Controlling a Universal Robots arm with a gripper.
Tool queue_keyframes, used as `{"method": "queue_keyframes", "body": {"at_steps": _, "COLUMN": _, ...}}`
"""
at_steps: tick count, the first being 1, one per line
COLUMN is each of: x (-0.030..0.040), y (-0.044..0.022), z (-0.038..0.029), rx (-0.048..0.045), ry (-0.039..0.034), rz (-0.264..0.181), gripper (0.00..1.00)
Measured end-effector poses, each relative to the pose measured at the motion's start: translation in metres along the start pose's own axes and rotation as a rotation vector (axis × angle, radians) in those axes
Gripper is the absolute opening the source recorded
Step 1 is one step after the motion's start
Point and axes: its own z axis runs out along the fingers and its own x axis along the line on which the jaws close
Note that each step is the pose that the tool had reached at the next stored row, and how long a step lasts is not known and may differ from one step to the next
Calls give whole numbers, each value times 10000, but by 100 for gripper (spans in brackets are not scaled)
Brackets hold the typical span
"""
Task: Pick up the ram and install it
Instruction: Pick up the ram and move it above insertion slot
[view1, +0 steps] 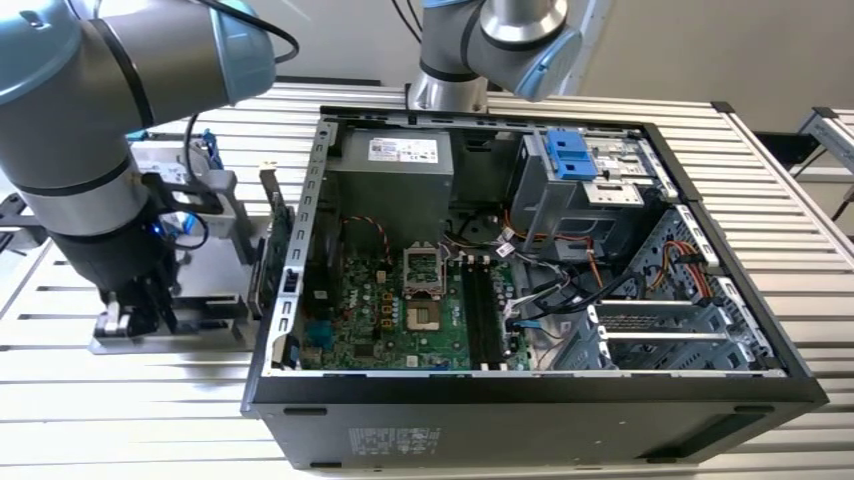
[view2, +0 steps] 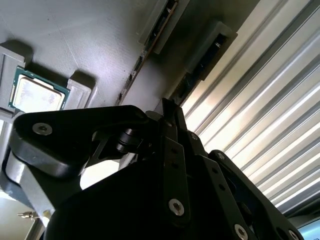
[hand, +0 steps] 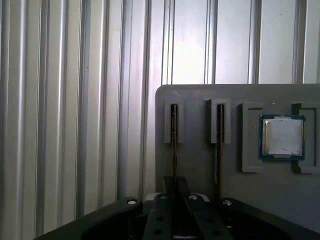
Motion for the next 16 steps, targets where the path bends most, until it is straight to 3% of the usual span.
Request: {"method": "queue_keyframes", "body": {"at_steps": 16, "x": 7, "y": 7, "z": -119, "rx": 0, "ry": 0, "rz": 0, "gripper": 0}}
